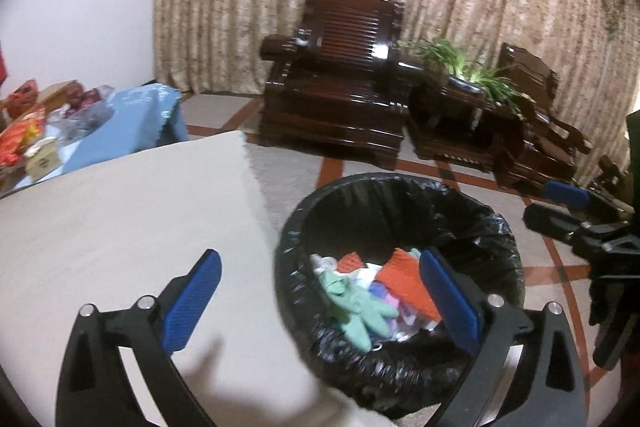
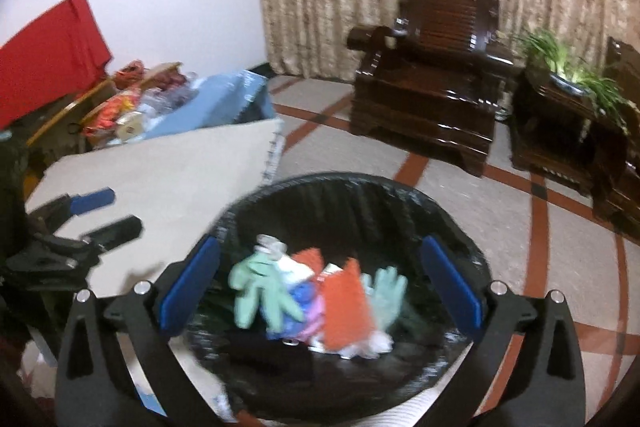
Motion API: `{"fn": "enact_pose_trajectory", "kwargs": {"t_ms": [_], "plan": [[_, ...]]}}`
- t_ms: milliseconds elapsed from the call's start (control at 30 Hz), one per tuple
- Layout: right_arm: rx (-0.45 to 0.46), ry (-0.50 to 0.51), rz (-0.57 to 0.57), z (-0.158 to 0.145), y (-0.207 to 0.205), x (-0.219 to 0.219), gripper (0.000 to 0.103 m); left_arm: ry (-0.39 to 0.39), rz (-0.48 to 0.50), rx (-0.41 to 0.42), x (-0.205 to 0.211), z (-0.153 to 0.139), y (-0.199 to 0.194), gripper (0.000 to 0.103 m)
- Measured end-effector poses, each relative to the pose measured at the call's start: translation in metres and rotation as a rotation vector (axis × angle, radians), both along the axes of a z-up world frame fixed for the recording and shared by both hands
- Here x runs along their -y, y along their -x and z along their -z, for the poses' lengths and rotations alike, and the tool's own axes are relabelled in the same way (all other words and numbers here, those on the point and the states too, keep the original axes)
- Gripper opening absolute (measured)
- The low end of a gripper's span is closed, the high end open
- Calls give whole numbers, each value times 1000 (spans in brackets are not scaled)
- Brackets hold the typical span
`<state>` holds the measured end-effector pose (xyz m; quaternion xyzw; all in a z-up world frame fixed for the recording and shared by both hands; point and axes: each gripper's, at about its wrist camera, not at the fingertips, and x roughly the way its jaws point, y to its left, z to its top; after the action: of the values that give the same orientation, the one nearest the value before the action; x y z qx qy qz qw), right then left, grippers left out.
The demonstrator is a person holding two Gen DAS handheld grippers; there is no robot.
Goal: Collect trash
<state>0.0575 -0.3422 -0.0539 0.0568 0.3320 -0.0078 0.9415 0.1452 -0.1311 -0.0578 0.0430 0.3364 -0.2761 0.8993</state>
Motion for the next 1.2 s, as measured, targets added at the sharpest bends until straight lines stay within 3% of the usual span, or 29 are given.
{"fn": "enact_pose_trajectory", "kwargs": {"t_ms": [433, 700, 1200], "plan": [[68, 17, -85, -52, 18, -49, 98, 22, -152, 43, -44, -40, 42, 97], [86, 29, -105, -64, 30, -66, 98, 9, -188, 94, -51, -60, 64, 97], [90, 52, -115, -70, 37, -79, 98, 25, -236, 115, -62, -69, 79, 97]]}}
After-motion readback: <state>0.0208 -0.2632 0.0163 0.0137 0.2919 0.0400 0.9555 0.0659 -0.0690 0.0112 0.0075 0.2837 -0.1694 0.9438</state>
